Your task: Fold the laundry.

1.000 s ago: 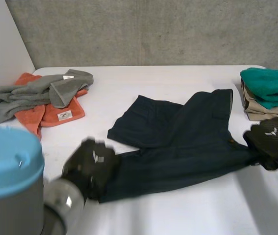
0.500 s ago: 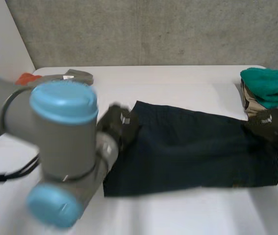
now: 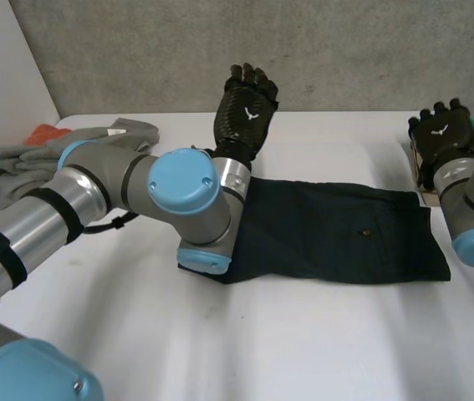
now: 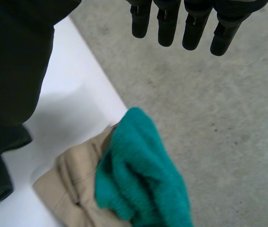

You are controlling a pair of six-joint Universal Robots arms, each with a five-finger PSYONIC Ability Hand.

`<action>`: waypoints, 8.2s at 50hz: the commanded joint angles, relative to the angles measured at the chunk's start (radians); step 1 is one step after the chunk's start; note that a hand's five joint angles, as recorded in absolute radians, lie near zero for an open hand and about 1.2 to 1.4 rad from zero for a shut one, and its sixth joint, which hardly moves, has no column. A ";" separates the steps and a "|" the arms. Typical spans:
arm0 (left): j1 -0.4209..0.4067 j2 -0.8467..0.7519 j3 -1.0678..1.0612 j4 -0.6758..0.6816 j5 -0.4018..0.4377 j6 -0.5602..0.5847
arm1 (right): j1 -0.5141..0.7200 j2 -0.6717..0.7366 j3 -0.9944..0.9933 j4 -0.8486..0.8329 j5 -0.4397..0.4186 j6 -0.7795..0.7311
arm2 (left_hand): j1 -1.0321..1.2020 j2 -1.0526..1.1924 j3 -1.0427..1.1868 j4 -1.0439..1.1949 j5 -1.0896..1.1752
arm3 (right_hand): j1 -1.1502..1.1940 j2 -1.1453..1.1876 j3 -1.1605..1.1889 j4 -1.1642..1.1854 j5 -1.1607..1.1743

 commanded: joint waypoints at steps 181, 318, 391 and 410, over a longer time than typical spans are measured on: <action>0.062 0.758 -0.517 -0.452 0.579 -0.703 | -0.166 0.026 -0.277 -0.265 -0.278 0.630 | -0.015 -0.037 -0.040 -0.028 -0.048 | 1.173 1.185 1.187 1.186 1.175; 0.126 0.567 -0.862 -0.125 0.188 -0.627 | 0.003 -0.311 0.445 -0.184 -0.182 0.224 | 1.206 1.184 1.181 1.193 1.173 | -0.049 -0.037 -0.035 -0.036 -0.047; 0.289 0.952 -0.870 -0.426 0.222 -0.622 | 0.176 -0.499 0.165 0.480 -0.215 0.201 | 1.206 1.184 1.181 1.193 1.173 | 1.173 1.185 1.187 1.186 1.175; 0.286 0.301 -0.190 -0.346 0.081 -0.541 | 0.187 -0.004 -0.232 0.106 -0.104 0.193 | 1.206 1.184 1.181 1.193 1.173 | 1.173 1.185 1.187 1.186 1.175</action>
